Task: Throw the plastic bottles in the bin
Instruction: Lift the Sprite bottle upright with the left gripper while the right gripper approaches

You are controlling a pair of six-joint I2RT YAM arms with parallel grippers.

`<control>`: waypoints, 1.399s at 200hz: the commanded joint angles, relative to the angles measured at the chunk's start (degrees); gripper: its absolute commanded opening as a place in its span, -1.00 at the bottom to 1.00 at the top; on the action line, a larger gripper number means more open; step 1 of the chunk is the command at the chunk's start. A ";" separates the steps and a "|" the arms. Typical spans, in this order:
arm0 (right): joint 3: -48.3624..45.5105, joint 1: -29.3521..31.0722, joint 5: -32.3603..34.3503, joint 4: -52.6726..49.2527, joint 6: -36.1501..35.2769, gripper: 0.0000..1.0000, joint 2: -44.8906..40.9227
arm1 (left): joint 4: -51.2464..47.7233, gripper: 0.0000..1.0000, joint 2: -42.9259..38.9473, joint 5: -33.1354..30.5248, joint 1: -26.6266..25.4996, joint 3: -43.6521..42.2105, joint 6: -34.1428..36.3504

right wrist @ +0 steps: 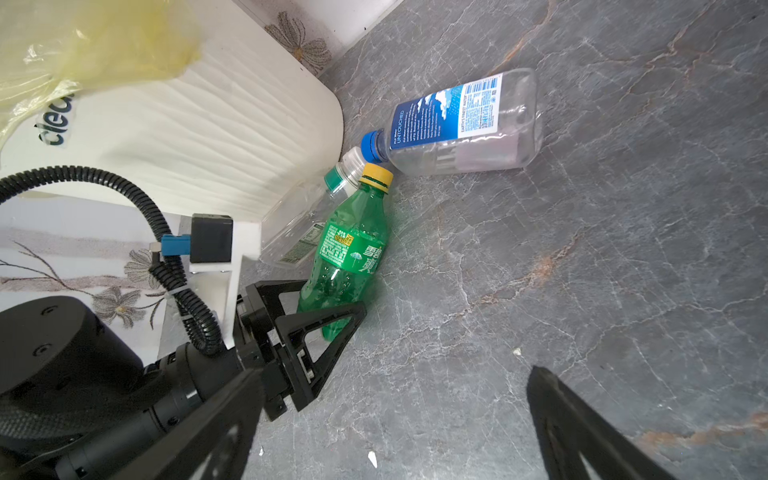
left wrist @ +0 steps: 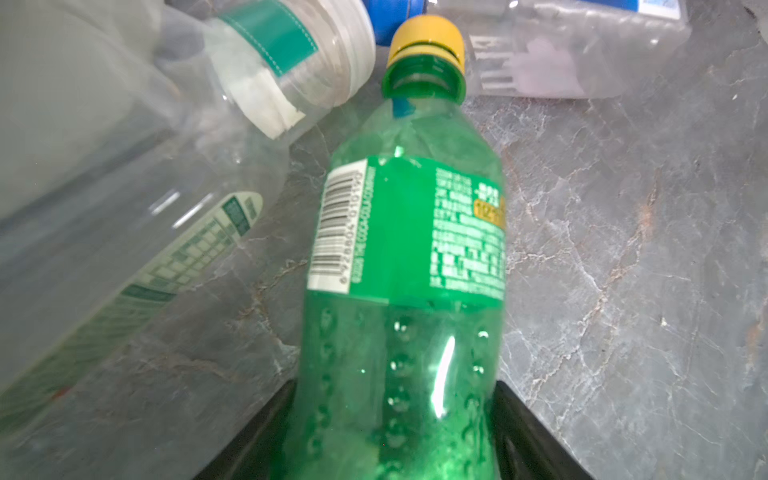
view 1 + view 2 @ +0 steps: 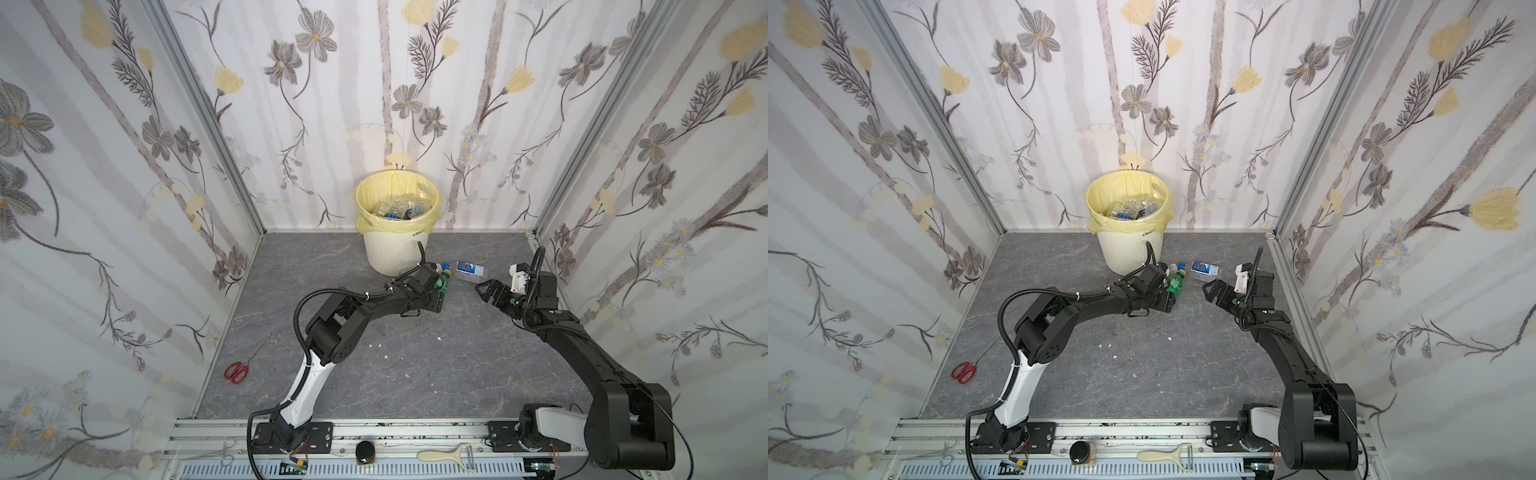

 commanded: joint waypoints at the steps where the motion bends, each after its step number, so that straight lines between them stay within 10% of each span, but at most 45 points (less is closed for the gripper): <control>1: -0.41 0.01 -0.70 2.47 0.80 0.99 -0.10 | -0.37 0.31 0.11 -0.97 -0.27 0.45 0.48; 280: 1.53 9.50 -7.82 22.48 18.46 0.99 8.86 | 3.09 0.15 -18.40 8.85 -1.08 -11.15 -1.09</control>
